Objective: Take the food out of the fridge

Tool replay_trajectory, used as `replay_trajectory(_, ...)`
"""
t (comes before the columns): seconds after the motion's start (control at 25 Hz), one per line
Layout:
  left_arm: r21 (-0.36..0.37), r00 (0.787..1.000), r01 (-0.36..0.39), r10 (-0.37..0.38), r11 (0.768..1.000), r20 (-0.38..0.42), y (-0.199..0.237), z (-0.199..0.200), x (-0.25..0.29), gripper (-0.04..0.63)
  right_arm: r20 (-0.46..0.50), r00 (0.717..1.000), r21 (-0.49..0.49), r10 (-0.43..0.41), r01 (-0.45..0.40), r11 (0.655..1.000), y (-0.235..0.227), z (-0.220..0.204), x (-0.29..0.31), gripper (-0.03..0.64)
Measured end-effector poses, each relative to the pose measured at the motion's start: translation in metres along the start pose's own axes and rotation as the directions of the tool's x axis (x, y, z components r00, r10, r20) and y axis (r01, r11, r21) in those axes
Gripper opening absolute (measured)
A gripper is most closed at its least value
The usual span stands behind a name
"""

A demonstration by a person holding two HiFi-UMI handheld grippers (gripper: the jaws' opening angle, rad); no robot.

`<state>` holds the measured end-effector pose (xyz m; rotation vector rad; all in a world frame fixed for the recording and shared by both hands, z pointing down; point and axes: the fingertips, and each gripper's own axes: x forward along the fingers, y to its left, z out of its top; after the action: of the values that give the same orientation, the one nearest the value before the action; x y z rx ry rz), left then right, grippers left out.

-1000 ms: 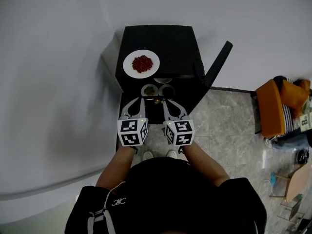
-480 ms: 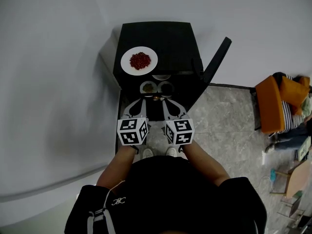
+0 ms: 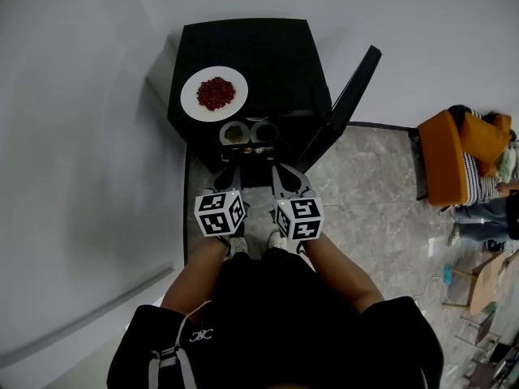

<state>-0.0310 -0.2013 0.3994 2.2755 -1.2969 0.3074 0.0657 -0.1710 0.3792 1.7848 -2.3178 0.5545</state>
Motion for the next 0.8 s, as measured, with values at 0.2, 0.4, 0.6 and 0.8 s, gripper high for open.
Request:
replay_trajectory(0.2, -0.076, 1.000, -0.024, 0.023, 0.997, -0.011, 0.019, -0.023, 0.028, 0.000, -0.034, 0.999, 0.008, -0.009, 0.009, 1.000, -0.013, -0.018, 0.011, -0.008)
replay_trajectory(0.4, -0.205, 0.999, 0.001, -0.008, 0.979, -0.035, 0.040, -0.053, 0.055, 0.000, -0.071, 0.997, 0.030, -0.028, 0.030, 0.999, -0.027, -0.042, 0.025, -0.008)
replay_trajectory(0.6, -0.249, 0.998, 0.013, -0.027, 0.968, -0.052, 0.056, -0.080, 0.073, 0.002, -0.083, 0.995, 0.064, -0.055, 0.061, 0.996, -0.033, -0.065, 0.034, -0.008)
replay_trajectory(0.8, -0.233, 0.997, 0.051, -0.061, 0.971, -0.036, 0.059, -0.090, 0.101, 0.030, -0.084, 0.992, 0.115, -0.091, 0.101, 0.988, -0.041, -0.093, 0.038, -0.008)
